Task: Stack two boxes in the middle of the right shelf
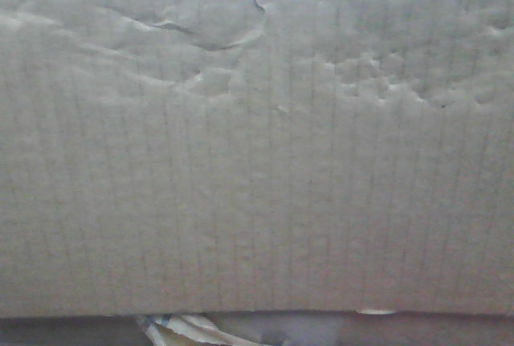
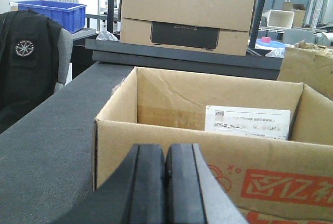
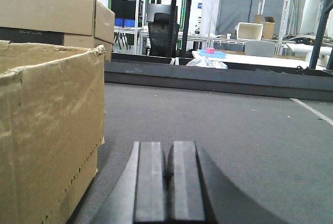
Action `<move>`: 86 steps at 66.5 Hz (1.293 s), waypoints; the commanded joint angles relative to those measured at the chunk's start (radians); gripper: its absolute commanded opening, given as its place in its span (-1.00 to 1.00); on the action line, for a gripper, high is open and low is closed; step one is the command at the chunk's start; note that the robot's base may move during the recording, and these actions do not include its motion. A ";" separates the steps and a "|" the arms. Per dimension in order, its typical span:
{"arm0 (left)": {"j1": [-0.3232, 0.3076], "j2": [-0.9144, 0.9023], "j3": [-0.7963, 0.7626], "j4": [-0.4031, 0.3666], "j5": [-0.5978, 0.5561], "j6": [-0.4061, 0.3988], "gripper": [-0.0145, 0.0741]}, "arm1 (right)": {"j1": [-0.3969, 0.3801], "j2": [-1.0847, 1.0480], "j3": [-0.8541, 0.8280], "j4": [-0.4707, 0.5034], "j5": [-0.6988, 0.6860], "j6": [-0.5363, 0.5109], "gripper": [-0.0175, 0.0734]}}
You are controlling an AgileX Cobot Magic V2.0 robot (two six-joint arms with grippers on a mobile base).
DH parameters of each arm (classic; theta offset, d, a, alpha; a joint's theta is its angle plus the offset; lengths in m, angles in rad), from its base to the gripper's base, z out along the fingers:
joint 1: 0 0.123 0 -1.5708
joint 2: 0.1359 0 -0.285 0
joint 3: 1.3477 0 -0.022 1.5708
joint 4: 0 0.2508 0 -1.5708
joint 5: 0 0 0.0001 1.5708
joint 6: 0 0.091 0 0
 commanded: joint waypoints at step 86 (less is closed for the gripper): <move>0.002 0.761 -0.933 0.042 0.706 0.001 -0.92 | -0.003 -0.004 -0.001 -0.005 -0.023 -0.001 -0.97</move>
